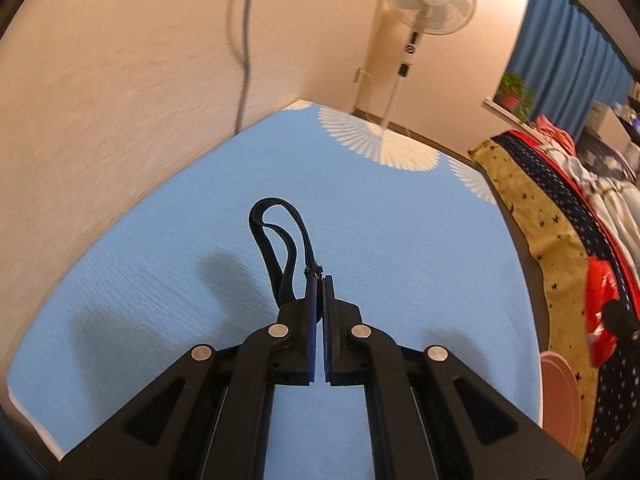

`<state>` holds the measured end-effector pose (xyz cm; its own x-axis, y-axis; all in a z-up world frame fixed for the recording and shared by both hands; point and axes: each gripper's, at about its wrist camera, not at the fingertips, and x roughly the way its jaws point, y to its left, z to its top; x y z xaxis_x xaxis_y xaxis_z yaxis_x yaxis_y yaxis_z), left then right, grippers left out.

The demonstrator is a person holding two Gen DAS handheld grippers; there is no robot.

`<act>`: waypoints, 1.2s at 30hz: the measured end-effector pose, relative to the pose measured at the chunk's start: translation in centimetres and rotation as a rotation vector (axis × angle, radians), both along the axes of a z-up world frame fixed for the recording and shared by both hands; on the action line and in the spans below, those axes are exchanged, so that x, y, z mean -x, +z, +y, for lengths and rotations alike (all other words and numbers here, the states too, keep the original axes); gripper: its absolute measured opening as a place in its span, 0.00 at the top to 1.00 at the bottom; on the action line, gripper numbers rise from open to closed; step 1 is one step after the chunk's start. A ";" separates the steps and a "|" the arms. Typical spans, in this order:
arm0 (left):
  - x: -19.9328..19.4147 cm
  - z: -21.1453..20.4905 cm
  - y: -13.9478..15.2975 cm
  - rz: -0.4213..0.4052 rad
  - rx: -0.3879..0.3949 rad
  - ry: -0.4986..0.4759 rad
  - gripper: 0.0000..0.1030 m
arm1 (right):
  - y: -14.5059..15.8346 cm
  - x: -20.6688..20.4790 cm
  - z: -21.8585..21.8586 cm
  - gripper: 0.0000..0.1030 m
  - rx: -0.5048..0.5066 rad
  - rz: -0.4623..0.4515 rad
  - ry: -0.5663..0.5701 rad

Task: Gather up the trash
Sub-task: 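Carry the black strap with the left tool while the right tool carries the red bag to the bin, then open the left tool over the bin while the right tool releases the red bag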

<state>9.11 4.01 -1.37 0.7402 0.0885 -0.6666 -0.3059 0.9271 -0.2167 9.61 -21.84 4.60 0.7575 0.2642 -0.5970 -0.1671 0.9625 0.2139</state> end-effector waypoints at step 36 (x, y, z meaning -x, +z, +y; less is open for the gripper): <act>4.5 -23.7 -0.4 -0.132 0.065 -0.879 0.98 | -1.8 6.9 -16.4 0.44 -0.081 0.074 -0.455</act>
<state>4.66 -19.68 -1.80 0.5938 -0.5826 -0.5550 0.5412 0.7996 -0.2603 2.69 -38.27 2.78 0.7633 -0.0374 -0.6450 0.2870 0.9141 0.2866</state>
